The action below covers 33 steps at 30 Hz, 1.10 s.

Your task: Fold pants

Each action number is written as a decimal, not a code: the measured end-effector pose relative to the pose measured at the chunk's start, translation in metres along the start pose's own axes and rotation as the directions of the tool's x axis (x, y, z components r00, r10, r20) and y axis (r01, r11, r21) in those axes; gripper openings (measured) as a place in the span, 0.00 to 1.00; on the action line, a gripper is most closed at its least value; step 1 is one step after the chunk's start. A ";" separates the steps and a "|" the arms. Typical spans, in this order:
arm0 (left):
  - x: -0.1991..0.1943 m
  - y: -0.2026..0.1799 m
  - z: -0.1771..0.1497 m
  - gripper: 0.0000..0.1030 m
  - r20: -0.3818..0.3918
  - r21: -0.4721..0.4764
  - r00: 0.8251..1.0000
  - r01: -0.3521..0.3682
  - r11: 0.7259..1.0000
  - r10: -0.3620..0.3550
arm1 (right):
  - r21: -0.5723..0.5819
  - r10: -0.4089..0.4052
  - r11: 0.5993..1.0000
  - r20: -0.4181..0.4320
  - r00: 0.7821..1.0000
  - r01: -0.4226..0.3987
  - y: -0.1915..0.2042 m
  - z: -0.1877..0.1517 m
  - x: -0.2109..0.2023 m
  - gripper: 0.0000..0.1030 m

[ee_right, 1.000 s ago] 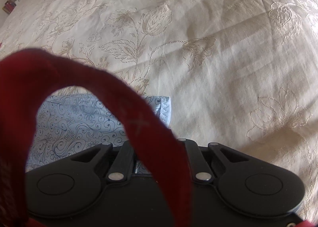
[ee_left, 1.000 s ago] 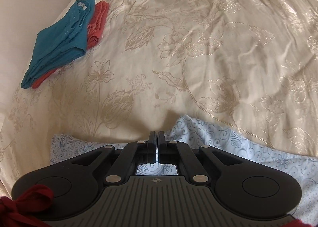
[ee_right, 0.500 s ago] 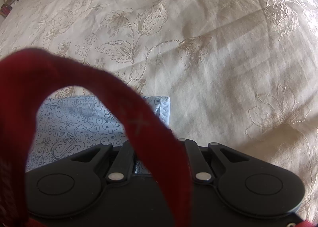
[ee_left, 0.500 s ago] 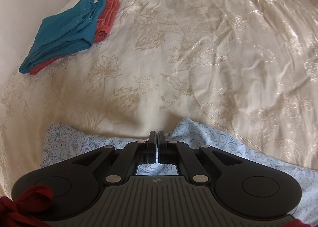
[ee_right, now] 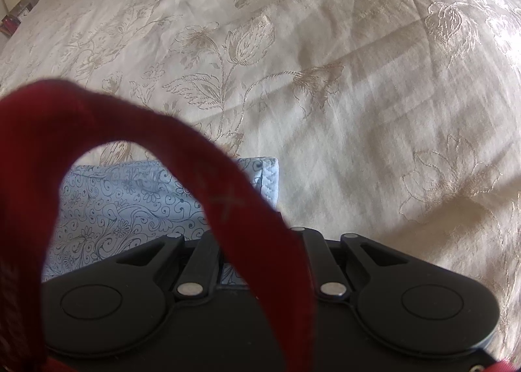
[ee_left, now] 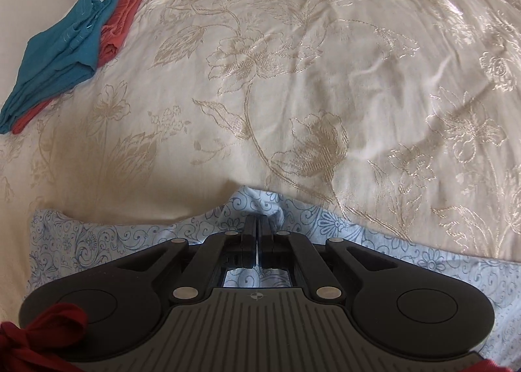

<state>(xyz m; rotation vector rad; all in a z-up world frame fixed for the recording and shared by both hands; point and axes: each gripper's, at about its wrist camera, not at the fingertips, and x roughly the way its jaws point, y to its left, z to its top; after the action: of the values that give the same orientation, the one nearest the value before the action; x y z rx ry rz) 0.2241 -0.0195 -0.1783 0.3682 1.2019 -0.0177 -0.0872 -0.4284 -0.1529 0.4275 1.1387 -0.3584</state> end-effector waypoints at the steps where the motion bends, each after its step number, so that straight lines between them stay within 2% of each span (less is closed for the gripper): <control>1: -0.004 0.000 0.000 0.03 0.002 -0.001 1.000 -0.007 1.000 0.007 | 0.004 0.007 1.000 0.003 1.000 -0.007 0.000 0.000 -0.002 0.16; 4: -0.024 0.000 -0.005 0.03 0.031 -0.009 0.999 -0.025 1.000 0.025 | 0.018 0.029 0.999 0.012 0.999 -0.030 0.000 0.000 -0.008 0.16; 7: -0.053 -0.009 -0.017 0.03 0.070 0.019 0.997 0.030 0.999 -0.032 | 0.022 0.053 0.998 0.025 0.998 -0.054 0.002 0.001 -0.017 0.16; 10: -0.081 -0.032 -0.034 0.03 0.091 0.085 0.989 0.110 0.990 -0.118 | 0.028 0.080 0.996 0.035 0.996 -0.081 0.004 0.003 -0.026 0.16; 15: -0.105 -0.081 -0.061 0.03 0.067 0.172 0.962 0.249 0.953 -0.263 | 0.025 0.124 0.992 0.047 0.991 -0.126 0.010 0.007 -0.041 0.16; 18: -0.112 -0.114 -0.079 0.03 0.056 0.256 0.948 0.291 0.922 -0.314 | 0.023 0.150 0.988 0.063 0.987 -0.152 0.014 0.010 -0.051 0.16; 21: -0.113 -0.138 -0.095 0.03 0.033 0.315 0.941 0.309 0.897 -0.336 | 0.011 0.167 0.986 0.081 0.983 -0.169 0.018 0.013 -0.060 0.16; 23: -0.106 -0.149 -0.106 0.03 0.004 0.336 0.946 0.304 0.891 -0.324 | 0.012 0.183 0.983 0.094 0.979 -0.185 0.020 0.015 -0.066 0.16; 26: -0.091 -0.157 -0.121 0.03 -0.079 0.351 0.948 0.314 0.882 -0.307 | 0.023 0.205 0.978 0.107 0.973 -0.209 0.022 0.016 -0.071 0.16; 28: -0.095 -0.155 -0.125 0.03 -0.064 0.346 0.951 0.304 0.887 -0.301 | 0.022 0.213 0.976 0.112 0.970 -0.217 0.024 0.016 -0.074 0.16; 30: -0.104 -0.148 -0.121 0.03 -0.037 0.323 0.942 0.327 0.888 -0.333 | 0.017 0.219 0.975 0.119 0.969 -0.222 0.027 0.016 -0.075 0.16; 33: -0.113 -0.138 -0.108 0.03 0.045 0.305 0.942 0.303 0.903 -0.332 | 0.021 0.232 0.971 0.128 0.964 -0.237 0.029 0.014 -0.079 0.16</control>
<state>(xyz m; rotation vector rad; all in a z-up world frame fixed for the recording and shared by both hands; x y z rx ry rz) 0.0565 -0.1384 -0.1454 0.4218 1.1544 -0.4988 -0.0916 -0.4057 -0.0709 0.5586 0.9494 -0.1955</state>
